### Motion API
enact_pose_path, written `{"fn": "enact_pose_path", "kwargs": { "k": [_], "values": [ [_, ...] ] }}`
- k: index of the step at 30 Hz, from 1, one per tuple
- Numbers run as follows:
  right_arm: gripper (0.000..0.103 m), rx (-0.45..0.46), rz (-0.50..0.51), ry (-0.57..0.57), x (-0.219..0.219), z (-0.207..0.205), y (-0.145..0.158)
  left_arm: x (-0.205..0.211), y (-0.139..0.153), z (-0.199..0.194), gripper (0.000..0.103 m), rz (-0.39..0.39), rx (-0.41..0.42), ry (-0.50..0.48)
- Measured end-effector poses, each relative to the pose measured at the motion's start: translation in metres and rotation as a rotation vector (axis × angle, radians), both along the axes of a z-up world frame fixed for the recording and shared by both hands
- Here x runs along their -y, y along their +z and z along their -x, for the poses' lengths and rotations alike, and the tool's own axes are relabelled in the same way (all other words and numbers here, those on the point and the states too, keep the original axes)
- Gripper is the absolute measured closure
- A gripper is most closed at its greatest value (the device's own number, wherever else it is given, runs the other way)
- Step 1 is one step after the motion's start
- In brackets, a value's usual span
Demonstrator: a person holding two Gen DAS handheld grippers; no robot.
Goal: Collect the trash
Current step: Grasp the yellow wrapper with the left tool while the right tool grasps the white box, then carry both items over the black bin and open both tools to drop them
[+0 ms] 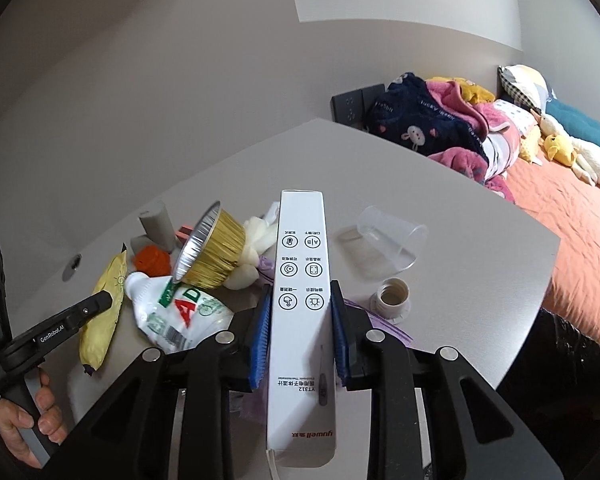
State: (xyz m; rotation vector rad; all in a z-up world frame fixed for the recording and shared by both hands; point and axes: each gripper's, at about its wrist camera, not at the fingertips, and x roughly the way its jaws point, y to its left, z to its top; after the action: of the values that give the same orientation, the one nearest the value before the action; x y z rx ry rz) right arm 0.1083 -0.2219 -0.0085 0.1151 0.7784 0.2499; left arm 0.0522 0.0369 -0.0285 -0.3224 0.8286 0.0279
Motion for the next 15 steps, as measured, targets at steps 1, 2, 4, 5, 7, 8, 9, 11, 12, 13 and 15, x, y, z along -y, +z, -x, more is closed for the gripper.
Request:
{"fn": "enact_pose_path", "kwargs": {
  "k": [1,2,4,5,7,8,9,11,12,13,15],
  "values": [
    [0.075,0.008,-0.002,-0.002,0.001,0.004,0.004,0.002,0.004,0.003,0.089,-0.003,0.011,-0.007],
    [0.075,0.013,-0.005,-0.005,0.002,0.005,0.006,0.003,0.007,0.006,0.089,-0.004,0.019,-0.013],
    [0.074,0.023,-0.013,-0.007,0.005,0.012,0.011,0.009,0.015,0.008,0.089,-0.005,0.040,-0.027],
    [0.074,0.031,-0.018,-0.010,0.007,0.016,0.015,0.012,0.019,0.009,0.089,-0.006,0.049,-0.034],
    [0.074,0.043,-0.023,-0.021,0.012,0.026,0.021,0.020,0.028,0.012,0.089,-0.007,0.069,-0.060],
    [0.074,0.046,-0.026,-0.026,0.015,0.030,0.023,0.024,0.031,0.013,0.089,-0.010,0.076,-0.072],
    [0.074,0.049,-0.029,-0.032,0.018,0.034,0.025,0.028,0.035,0.015,0.089,-0.011,0.083,-0.084],
    [0.074,0.055,-0.032,-0.047,0.025,0.041,0.029,0.041,0.042,0.017,0.089,-0.011,0.098,-0.113],
    [0.074,0.057,-0.034,-0.054,0.029,0.045,0.030,0.048,0.046,0.020,0.089,-0.010,0.107,-0.130],
    [0.074,0.059,-0.036,-0.060,0.032,0.048,0.031,0.052,0.047,0.021,0.089,-0.009,0.110,-0.140],
    [0.075,0.063,-0.039,-0.075,0.041,0.057,0.034,0.065,0.052,0.025,0.089,-0.005,0.119,-0.170]
  ]
}}
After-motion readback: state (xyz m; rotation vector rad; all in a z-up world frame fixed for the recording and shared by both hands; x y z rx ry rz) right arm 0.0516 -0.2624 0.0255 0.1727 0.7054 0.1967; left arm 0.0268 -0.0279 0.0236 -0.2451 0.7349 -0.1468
